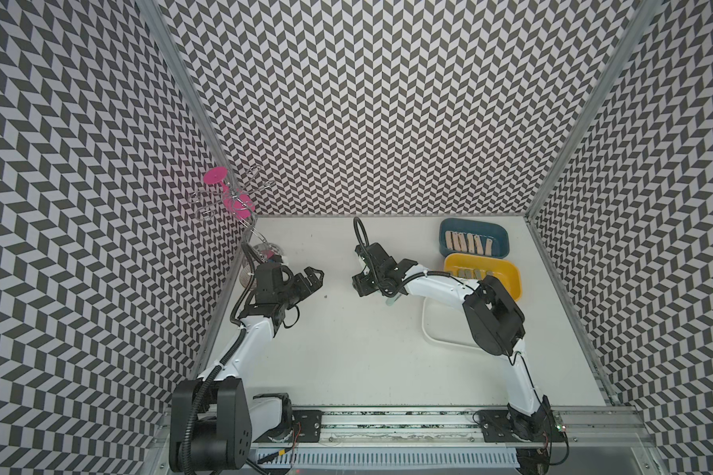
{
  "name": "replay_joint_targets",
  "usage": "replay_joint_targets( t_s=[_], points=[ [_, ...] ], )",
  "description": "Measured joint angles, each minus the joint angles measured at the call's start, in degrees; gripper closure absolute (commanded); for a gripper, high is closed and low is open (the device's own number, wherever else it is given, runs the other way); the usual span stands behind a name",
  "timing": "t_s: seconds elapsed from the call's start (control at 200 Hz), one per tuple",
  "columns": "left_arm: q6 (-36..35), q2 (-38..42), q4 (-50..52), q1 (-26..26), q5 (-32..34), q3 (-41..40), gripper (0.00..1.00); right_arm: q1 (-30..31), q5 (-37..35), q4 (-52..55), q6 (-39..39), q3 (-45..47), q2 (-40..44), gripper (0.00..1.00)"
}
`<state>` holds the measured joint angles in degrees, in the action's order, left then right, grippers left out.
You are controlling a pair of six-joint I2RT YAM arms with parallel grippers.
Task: Place the fruit knives into the storage box by color
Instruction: Pick up the fruit knife from the center of the board.
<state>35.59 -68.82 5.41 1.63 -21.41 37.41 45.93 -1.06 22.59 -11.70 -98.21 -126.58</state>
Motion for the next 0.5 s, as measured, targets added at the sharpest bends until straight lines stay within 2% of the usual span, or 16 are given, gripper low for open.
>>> replay_joint_targets(
  t_s=[0.326, 0.496],
  points=[
    [0.0, 0.7, 0.0, 1.0, -2.6, -0.8, 0.00, 0.8, -6.3, 0.2, 4.4, -7.8, -7.4, 0.36],
    [0.0, 1.1, -0.2, 1.3, -3.4, -0.9, 0.00, 0.8, -8.3, 0.2, 5.9, -8.8, -9.6, 0.42]
  ],
)
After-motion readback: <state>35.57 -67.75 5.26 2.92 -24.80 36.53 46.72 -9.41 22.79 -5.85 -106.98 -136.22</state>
